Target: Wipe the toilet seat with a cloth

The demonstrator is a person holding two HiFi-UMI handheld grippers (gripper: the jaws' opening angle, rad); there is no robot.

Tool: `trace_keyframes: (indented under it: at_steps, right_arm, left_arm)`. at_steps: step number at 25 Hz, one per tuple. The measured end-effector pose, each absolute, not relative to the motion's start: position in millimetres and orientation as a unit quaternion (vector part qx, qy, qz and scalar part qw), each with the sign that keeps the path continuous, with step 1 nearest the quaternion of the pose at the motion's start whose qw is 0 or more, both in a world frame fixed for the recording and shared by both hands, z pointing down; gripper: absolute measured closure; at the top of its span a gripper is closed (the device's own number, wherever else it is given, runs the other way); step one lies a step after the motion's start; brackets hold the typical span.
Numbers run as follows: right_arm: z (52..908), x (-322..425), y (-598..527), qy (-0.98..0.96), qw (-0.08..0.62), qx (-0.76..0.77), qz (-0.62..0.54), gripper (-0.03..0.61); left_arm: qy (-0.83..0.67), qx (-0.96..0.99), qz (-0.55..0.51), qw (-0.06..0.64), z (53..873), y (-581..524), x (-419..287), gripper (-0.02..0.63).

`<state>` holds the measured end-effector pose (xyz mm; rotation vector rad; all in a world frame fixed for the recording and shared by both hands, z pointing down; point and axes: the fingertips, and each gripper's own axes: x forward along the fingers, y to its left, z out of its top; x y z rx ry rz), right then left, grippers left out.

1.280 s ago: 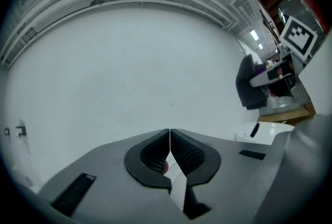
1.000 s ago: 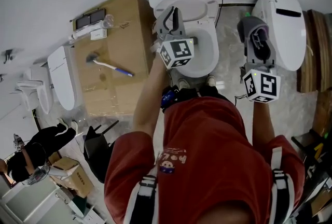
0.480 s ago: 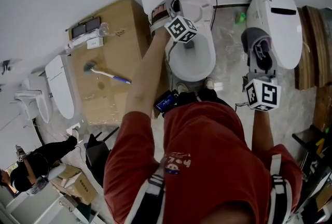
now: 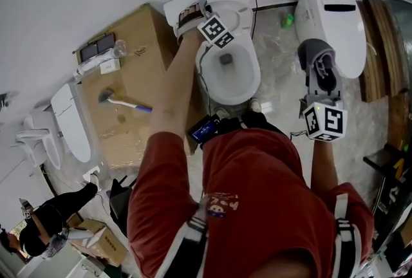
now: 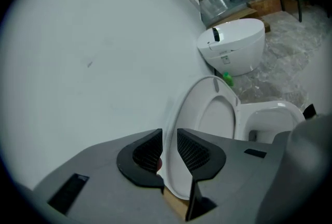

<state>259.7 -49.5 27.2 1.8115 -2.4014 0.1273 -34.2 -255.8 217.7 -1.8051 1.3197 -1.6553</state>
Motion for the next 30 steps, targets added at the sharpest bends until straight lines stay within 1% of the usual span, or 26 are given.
trace_keyframes:
  at_steps: [4, 11, 17, 25, 30]
  right_arm:
    - [25.2, 266.2, -45.2, -0.792, 0.065, 0.606, 0.042, 0.482]
    - [26.0, 272.7, -39.5, -0.791, 0.068, 0.607, 0.043, 0.482]
    - [28.3, 259.6, -42.3, -0.805, 0.065, 0.587, 0.05, 0.482]
    - [33.3, 231.5, -37.0, -0.833, 0.058, 0.548, 0.054, 0.482]
    - [46.5, 220.9, -31.2, -0.844, 0.064, 0.528, 0.068, 0.482]
  left_arm:
    - [0.475, -0.622, -0.591, 0.194, 222.6, -258.9, -35.4, 0.555]
    - [0.471, -0.621, -0.59, 0.213, 221.4, -249.9, -32.2, 0.569]
    - [0.455, -0.644, -0.581, 0.202, 218.4, -222.6, -19.9, 0.569]
    - [0.388, -0.693, -0.589, 0.145, 223.5, -164.5, 0.0, 0.565]
    - [0.333, -0.708, -0.612, 0.115, 242.7, -115.3, 13.0, 0.563]
